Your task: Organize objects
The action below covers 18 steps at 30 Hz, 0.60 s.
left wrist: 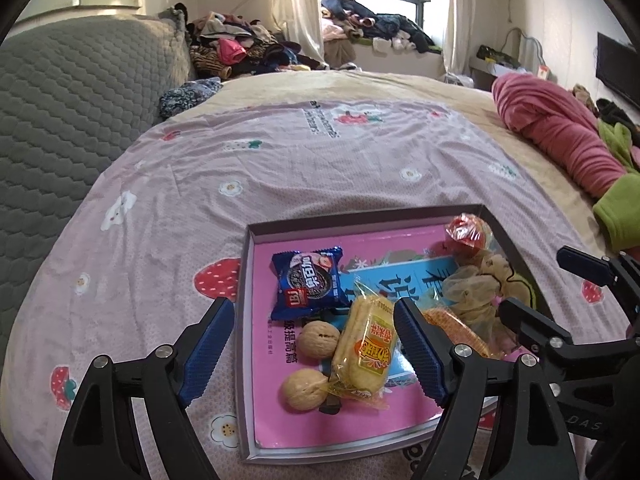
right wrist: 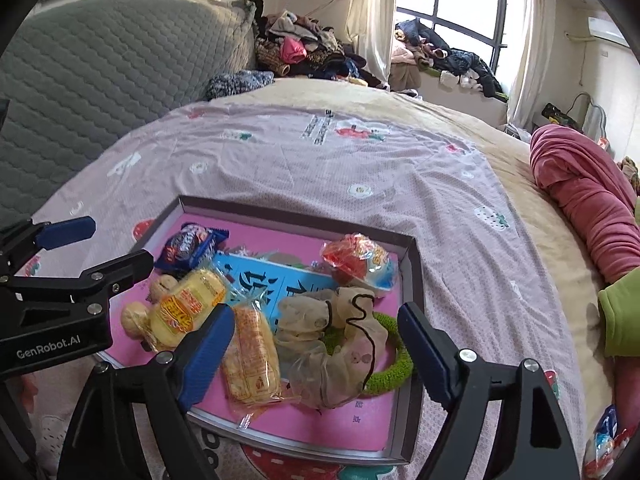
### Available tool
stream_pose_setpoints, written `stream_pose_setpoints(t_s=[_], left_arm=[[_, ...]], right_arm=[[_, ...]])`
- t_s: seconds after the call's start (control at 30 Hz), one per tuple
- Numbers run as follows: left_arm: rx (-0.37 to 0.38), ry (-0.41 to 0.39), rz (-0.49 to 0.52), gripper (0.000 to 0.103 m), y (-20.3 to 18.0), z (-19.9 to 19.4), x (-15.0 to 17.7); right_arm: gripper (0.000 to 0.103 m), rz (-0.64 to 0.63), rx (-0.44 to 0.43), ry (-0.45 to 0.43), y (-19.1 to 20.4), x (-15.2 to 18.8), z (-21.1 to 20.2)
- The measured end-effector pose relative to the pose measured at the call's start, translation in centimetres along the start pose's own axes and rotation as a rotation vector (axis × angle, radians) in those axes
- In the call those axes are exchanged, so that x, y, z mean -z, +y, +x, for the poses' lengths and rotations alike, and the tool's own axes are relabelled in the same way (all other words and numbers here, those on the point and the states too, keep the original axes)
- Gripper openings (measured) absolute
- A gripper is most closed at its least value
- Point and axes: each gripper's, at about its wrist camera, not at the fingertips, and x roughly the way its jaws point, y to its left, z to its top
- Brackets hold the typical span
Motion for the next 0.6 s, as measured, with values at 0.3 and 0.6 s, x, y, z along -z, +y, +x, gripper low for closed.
stream_pose_setpoints(t_s=[0.3,0.6], left_arm=[[-0.002,-0.029,-0.035,0.102,0.9,-1.9,0.2],[-0.023,-0.063,-0.052,0.102,1.2,-4.6,1.6]], right_arm=[[0.092,0.047,0.008,-0.057,-0.8,-0.1,-2.9],[0.095,0.085,-0.009,-0.086,-1.3,0.9,-5.5]])
